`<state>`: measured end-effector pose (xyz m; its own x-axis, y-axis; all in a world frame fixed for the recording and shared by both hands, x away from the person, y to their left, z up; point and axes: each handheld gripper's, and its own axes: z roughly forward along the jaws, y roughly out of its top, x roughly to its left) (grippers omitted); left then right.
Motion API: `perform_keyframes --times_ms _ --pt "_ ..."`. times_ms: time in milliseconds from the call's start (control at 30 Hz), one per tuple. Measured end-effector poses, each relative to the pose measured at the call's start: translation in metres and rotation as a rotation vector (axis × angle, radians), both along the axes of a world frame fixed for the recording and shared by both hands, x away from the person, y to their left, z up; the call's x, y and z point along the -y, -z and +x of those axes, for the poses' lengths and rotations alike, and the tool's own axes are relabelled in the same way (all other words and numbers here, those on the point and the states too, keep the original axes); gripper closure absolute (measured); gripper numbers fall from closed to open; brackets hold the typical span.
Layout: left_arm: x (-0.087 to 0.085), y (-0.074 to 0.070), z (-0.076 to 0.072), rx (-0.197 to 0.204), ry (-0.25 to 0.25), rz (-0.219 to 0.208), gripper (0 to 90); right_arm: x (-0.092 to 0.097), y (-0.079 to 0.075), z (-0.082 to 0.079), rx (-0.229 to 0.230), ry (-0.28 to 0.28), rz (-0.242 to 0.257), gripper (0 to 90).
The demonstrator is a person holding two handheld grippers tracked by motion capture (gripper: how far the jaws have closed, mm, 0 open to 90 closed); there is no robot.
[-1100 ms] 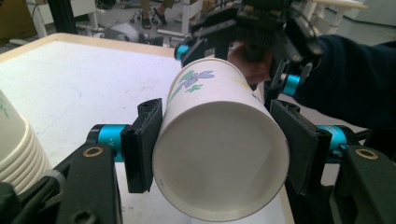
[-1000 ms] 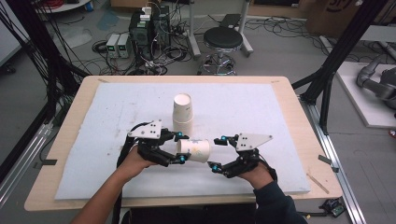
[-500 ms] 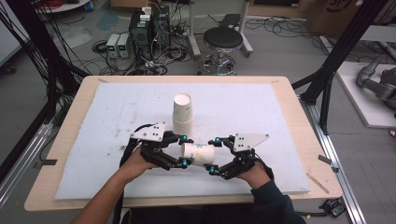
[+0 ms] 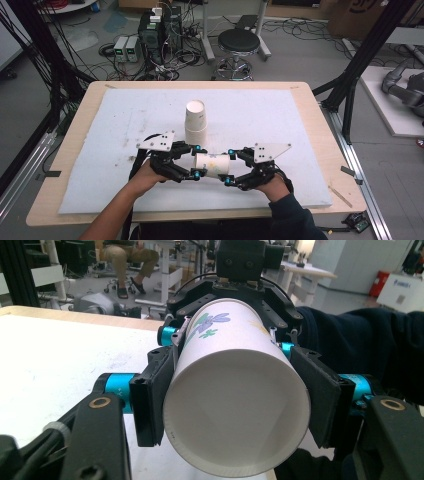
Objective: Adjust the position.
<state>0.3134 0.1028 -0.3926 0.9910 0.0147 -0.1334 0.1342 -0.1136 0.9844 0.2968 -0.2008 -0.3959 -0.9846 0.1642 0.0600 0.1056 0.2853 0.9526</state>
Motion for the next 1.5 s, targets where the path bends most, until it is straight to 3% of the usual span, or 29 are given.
perform_keyframes --times_ms 167,200,267,300,433,533,567,633,667,800,1333,1500 --pt "0.000 0.000 -0.002 0.007 -0.011 0.022 35.9 0.000 -0.001 0.000 -0.010 -0.005 -0.010 34.2" --pt "0.001 0.000 -0.002 0.010 -0.027 0.040 32.3 0.000 -0.002 0.000 -0.011 -0.004 -0.012 34.1" --pt "0.002 -0.002 -0.002 -0.023 -0.048 0.100 18.6 0.001 -0.004 0.000 -0.010 -0.001 -0.032 34.0" --pt "0.001 -0.003 -0.001 -0.026 -0.050 0.128 16.8 0.002 -0.005 0.001 -0.013 0.002 -0.045 33.6" --pt "0.000 -0.007 -0.001 -0.004 -0.081 0.192 16.8 0.004 -0.009 0.003 -0.027 0.024 -0.088 33.3" --pt "0.000 -0.011 -0.001 0.017 -0.081 0.228 16.8 0.002 -0.012 0.004 -0.031 0.028 -0.136 33.1" --pt "0.000 -0.014 -0.001 0.037 -0.082 0.264 16.8 0.000 -0.013 0.005 -0.029 0.028 -0.163 32.9" --pt "0.001 -0.015 -0.002 0.053 -0.083 0.296 16.8 -0.003 -0.016 0.006 -0.029 0.032 -0.198 32.9" --pt "0.001 -0.015 -0.002 0.053 -0.083 0.296 16.8 -0.003 -0.016 0.006 -0.029 0.032 -0.198 32.9" --pt "0.005 -0.019 -0.001 0.093 -0.078 0.377 16.8 -0.010 -0.024 0.008 -0.015 0.029 -0.288 32.8" --pt "0.019 -0.022 0.002 0.139 -0.055 0.545 18.2 -0.036 -0.042 0.013 0.003 -0.016 -0.539 32.9" --pt "0.024 -0.019 0.002 0.135 -0.051 0.571 18.8 -0.045 -0.046 0.014 0.013 -0.027 -0.600 32.9"
